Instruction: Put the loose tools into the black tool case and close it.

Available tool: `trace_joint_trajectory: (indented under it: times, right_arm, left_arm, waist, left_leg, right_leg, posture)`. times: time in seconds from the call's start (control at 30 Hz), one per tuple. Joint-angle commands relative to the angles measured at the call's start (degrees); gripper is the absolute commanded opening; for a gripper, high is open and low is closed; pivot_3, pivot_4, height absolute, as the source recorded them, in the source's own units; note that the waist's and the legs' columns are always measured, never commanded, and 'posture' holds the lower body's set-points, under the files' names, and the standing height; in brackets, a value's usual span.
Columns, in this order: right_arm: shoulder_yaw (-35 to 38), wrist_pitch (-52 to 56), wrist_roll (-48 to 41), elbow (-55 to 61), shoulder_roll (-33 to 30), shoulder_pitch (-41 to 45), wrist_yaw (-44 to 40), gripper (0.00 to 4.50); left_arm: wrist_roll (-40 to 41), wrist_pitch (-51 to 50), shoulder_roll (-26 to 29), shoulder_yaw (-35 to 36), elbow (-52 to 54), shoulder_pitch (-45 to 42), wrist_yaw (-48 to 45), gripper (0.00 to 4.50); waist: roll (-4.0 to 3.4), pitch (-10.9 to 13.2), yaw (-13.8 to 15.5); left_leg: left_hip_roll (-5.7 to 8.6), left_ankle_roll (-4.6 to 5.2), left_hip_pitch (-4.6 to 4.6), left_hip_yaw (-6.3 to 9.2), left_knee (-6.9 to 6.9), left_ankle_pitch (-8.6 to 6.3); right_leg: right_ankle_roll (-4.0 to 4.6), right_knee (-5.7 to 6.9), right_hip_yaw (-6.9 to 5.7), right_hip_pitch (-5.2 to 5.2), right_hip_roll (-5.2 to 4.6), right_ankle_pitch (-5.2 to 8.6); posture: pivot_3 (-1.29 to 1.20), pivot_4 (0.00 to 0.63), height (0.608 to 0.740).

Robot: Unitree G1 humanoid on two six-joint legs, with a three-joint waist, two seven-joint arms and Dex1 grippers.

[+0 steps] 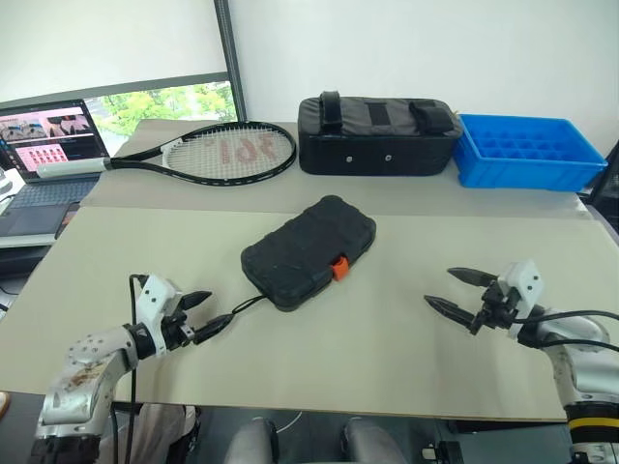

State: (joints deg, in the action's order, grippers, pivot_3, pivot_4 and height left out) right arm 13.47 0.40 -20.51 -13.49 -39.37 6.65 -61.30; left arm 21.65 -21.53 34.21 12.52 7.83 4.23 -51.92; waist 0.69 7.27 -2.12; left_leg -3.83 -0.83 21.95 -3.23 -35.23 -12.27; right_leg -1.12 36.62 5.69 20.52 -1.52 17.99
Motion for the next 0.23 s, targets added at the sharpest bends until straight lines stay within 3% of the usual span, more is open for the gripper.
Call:
trace_joint_trajectory:
  times: [0.03, 0.23]
  right_arm:
    - [2.1, -2.1, -1.2, -0.7, -1.7, 1.4, -1.3, 4.50]
    - [2.6, -3.1, -1.4, -2.0, -2.3, 1.5, -2.2, 4.50]
  left_arm:
    - [-3.2, 4.1, -0.5, 0.3, 1.1, 0.2, 4.4, 4.46]
    - [-4.6, 7.8, -0.5, -0.6, 0.1, 1.2, 5.1, 4.46]
  waist:
    - [0.00, 0.0, 0.0]
    - [-0.01, 0.0, -0.2]
  left_leg:
    - [0.01, 0.00, -0.01, 0.00, 0.00, 0.00]
    - [0.00, 0.00, -0.01, -0.02, 0.02, 0.00]
  right_leg:
    - [0.01, 0.00, 0.00, 0.00, -0.01, 0.00]
    - [0.03, -0.01, 0.02, -0.01, 0.00, 0.00]
  posture:
    - [0.00, 0.150, 0.708]
    - [0.00, 0.150, 0.708]
